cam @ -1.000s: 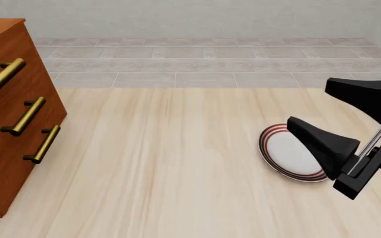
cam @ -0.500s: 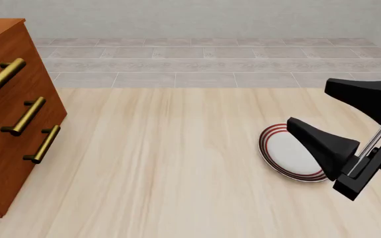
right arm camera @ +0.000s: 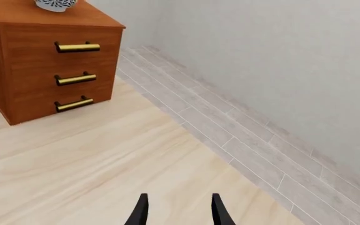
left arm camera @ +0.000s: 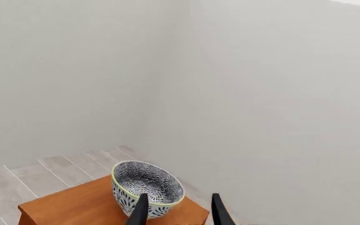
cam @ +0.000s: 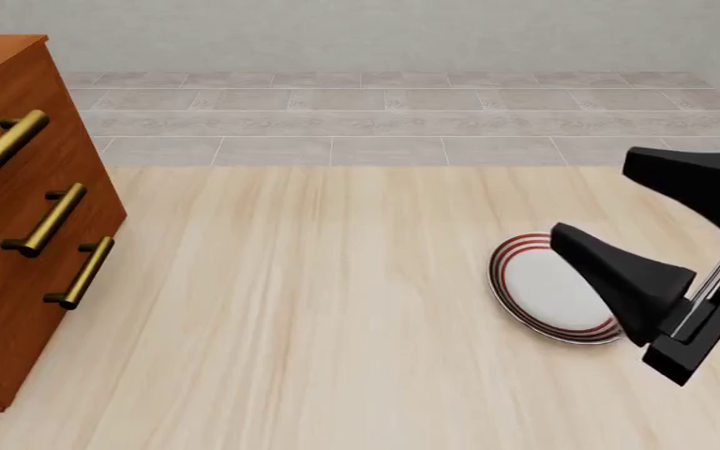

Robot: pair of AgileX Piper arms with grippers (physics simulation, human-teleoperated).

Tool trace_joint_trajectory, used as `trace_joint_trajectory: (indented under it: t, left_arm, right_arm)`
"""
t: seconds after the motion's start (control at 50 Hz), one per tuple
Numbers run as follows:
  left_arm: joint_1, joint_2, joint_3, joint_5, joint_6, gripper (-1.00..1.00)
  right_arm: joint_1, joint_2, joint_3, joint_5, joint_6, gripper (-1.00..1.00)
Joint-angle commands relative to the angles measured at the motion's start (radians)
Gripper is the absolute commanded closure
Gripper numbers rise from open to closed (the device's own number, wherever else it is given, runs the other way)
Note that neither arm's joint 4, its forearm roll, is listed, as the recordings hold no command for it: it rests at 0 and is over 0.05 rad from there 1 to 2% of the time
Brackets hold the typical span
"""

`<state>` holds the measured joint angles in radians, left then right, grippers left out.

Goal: Put the bowl on top of the cabinet.

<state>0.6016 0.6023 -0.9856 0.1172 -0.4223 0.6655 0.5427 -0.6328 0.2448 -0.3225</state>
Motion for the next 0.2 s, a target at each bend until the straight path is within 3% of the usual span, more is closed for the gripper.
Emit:
trace_joint_trajectory:
  t: [0.02, 0.06, 0.2]
  left_arm:
    - [-0.125, -0.086, -0.054, 0.074, 0.062, -1.00]
    - [-0.162, -0.070, -0.056, 0.076, 0.100, -1.00]
    - [-0.263, -0.024, -0.037, 0.055, 0.129, -1.00]
  right_arm:
    - [0.000, -0.015, -0.014, 0.023, 0.003, -1.00]
    - [0.000, -0.015, -0.013, 0.022, 0.002, -1.00]
    - [0.000, -0.012, -0.011, 0.019, 0.001, -1.00]
